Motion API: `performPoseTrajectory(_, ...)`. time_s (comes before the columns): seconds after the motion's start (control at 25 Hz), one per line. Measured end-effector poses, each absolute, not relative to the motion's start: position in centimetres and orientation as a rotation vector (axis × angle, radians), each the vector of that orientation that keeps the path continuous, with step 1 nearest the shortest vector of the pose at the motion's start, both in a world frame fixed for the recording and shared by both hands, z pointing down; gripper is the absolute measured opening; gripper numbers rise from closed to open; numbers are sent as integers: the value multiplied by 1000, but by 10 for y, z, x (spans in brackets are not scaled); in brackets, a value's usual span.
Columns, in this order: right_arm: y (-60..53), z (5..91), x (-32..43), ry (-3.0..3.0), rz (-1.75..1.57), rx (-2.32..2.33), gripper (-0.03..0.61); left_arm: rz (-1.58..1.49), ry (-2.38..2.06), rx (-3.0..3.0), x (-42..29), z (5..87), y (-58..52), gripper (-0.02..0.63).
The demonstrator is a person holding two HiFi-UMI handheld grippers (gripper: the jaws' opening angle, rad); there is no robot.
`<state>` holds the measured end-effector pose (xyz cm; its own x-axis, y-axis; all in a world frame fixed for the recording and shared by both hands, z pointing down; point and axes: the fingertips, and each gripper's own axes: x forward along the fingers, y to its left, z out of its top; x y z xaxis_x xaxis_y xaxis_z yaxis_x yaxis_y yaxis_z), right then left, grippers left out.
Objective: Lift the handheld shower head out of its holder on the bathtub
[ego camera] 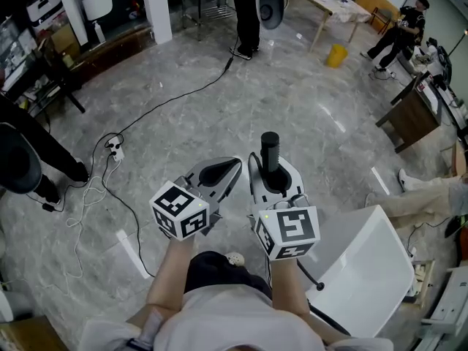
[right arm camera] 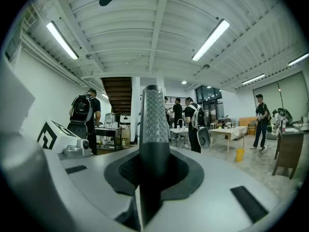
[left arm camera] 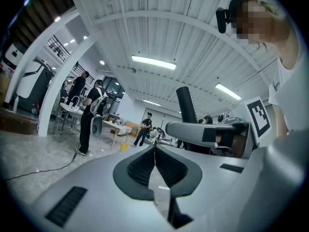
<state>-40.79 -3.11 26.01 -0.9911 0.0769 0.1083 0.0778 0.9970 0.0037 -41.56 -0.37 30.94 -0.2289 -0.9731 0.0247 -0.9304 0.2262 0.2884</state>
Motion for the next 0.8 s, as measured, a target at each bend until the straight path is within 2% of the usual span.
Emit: performPoseTrajectory(0.8, -34, 258, -401, -3042, -20, -128, 84, -319, -2296, 1822, -408, 305, -8, 12)
